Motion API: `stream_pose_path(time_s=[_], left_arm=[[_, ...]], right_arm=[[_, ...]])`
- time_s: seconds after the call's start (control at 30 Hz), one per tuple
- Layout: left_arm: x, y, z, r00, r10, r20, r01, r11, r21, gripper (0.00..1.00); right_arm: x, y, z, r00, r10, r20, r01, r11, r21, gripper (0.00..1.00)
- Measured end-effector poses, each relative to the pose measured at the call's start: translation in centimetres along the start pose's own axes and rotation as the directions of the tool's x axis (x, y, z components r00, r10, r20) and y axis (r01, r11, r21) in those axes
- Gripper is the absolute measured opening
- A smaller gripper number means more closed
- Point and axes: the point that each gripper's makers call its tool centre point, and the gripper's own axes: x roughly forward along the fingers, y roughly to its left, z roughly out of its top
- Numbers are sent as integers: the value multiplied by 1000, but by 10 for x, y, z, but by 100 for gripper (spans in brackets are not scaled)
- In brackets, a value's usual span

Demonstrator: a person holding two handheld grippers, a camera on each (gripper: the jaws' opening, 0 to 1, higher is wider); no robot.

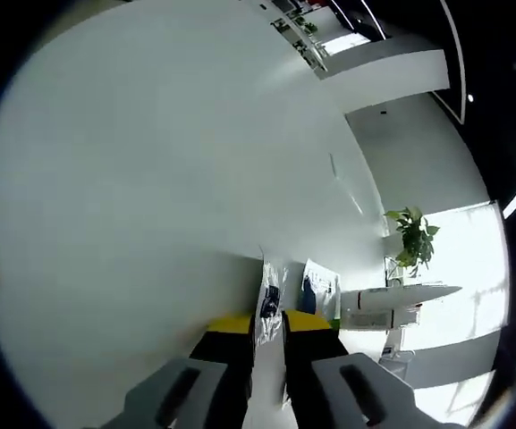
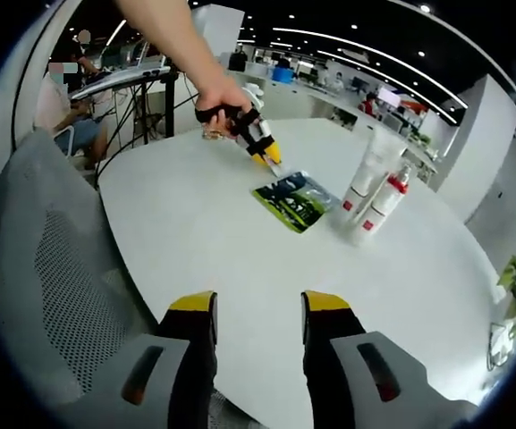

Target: Arrange the skincare products in the storage area until every visible bottle or jar stands upright without overlapping.

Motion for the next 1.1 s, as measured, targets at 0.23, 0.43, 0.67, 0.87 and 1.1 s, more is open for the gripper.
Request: stream_pose_path(time_s=[0.23, 0.43, 0.67, 0.87, 1.1], left_arm=[[-8, 5, 4, 998, 57, -26, -56, 998, 43, 15], [-17, 5, 10, 997, 74, -19, -72, 995, 69, 27], [-40, -2, 33, 997, 49, 51, -58, 982, 179, 36], [-76, 17, 60, 982, 155, 112, -188, 890, 415, 54], [-122, 94, 49, 846, 532, 42, -401, 582, 708, 63]], right_arm=[[0, -2, 0, 1000, -5, 1, 5, 1000, 7, 35], [0, -1, 0, 1000, -1, -4, 1, 1000, 1, 35], [1, -1, 0, 1000, 1, -4, -1, 1000, 2, 35], [1, 2, 1, 1000, 16, -1, -16, 1000, -10, 35], [1, 2, 1, 1000, 15, -1, -15, 1000, -9, 35]])
